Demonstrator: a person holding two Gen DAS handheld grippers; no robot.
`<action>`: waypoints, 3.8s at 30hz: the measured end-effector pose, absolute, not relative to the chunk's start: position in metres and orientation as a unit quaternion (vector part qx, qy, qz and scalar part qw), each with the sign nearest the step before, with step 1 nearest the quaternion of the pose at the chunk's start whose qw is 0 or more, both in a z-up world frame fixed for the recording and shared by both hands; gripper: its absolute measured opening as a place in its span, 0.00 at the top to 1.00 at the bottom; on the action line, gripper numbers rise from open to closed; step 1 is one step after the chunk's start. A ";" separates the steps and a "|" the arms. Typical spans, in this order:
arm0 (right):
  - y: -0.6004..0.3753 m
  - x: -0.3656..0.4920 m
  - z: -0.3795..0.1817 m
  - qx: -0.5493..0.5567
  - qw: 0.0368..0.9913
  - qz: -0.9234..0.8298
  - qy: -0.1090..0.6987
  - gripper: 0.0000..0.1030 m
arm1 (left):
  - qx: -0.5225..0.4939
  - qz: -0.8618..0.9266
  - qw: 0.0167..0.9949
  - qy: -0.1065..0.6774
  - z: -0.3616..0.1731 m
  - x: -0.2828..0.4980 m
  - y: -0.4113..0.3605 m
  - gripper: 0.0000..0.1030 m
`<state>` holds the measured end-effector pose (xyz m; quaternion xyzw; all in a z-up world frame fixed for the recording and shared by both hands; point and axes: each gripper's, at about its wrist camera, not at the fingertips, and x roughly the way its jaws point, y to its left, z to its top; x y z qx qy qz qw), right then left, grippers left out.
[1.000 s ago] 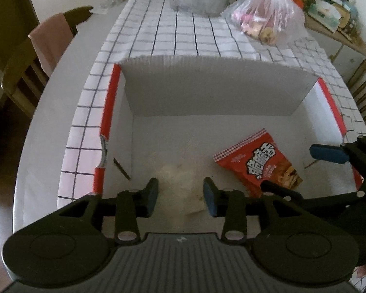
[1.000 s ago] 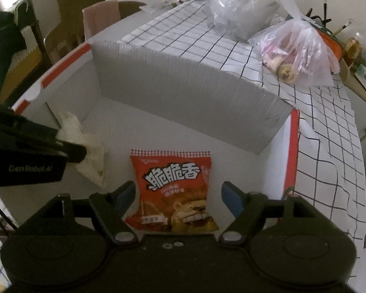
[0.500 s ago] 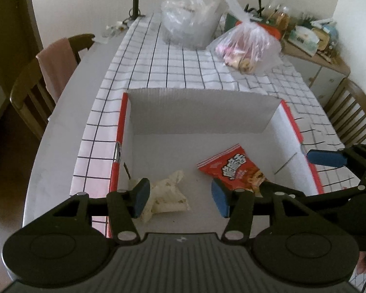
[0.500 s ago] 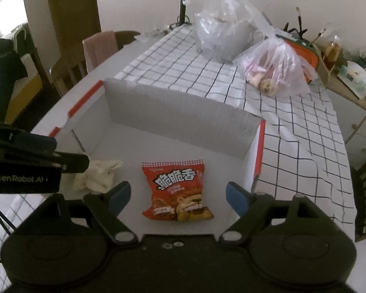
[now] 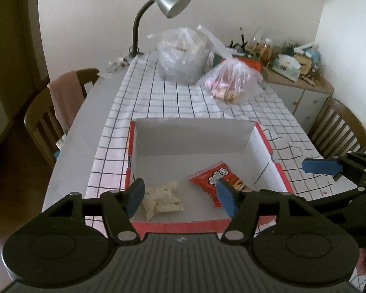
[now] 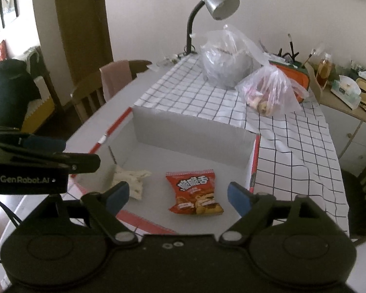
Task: Organize snacks
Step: 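Open both grippers to drop the pastry and chip bag into the box, then grasp the yellow cartoon wrapper with the left gripper while the right grasps the chocolate bar, then carry the yellow wrapper and chocolate bar with both grippers over the box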
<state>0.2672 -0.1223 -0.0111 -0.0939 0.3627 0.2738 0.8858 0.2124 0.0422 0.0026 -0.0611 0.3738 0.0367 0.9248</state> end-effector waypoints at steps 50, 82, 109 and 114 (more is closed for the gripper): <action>-0.194 0.153 -0.160 -0.061 0.851 0.226 0.469 0.07 | -0.030 -0.018 0.869 0.494 -0.140 0.070 0.052 0.22; -0.179 0.172 -0.175 -0.097 0.846 0.228 0.472 0.37 | 0.053 -0.129 0.844 0.517 -0.166 0.113 0.003 0.37; -0.202 0.132 -0.148 -0.047 0.860 0.221 0.458 0.72 | -0.080 -0.067 0.852 0.513 -0.144 0.063 0.038 0.51; -0.196 0.120 -0.138 -0.039 0.864 0.229 0.447 0.72 | -0.084 -0.071 0.858 0.502 -0.129 0.063 0.037 0.51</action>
